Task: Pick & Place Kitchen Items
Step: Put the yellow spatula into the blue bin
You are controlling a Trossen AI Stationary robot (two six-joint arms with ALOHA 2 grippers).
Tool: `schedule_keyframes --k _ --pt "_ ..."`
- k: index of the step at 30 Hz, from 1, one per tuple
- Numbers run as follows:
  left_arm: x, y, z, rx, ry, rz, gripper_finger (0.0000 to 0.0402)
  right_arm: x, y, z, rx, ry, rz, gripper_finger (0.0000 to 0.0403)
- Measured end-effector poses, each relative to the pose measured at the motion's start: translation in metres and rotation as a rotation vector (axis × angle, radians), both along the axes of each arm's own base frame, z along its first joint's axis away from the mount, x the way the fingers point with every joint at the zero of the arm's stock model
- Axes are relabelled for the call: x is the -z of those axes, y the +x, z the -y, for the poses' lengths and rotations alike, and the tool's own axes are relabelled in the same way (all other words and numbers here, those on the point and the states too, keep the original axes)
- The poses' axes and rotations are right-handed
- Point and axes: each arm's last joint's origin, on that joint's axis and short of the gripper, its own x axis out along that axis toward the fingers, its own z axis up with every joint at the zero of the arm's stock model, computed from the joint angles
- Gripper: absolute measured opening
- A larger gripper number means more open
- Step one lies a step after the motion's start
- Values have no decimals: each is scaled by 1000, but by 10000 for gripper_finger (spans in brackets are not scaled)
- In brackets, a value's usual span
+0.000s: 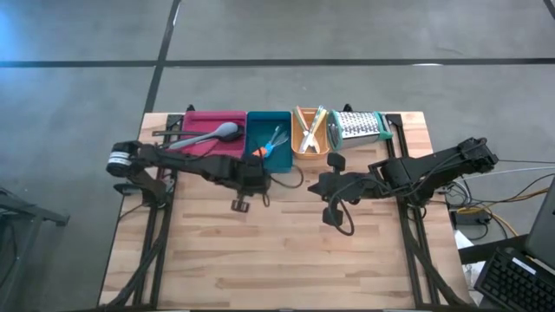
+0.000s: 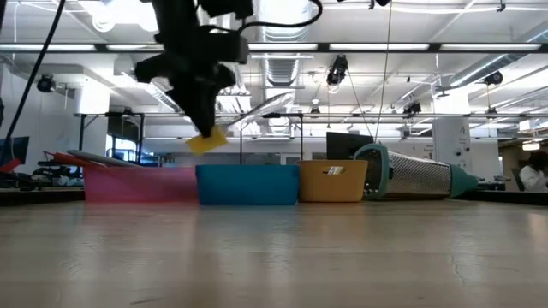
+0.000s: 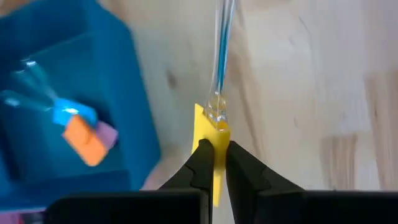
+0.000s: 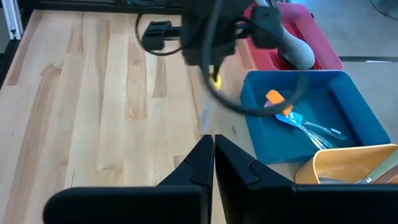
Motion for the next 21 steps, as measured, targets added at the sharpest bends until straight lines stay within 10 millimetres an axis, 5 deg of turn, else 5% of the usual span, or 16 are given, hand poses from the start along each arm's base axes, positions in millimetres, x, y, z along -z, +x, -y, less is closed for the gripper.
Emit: schedule_keyframes --k 5,10,21 --pt "-28 13 -16 -137 24 155 23 0 0 0 1 0 1 8" --pt "-45 24 -54 -304 20 344 23 0 0 0 2 2 1 8" --pt "-28 -5 -163 -786 -214 420 23 0 0 0 -13 -17 -4 8"
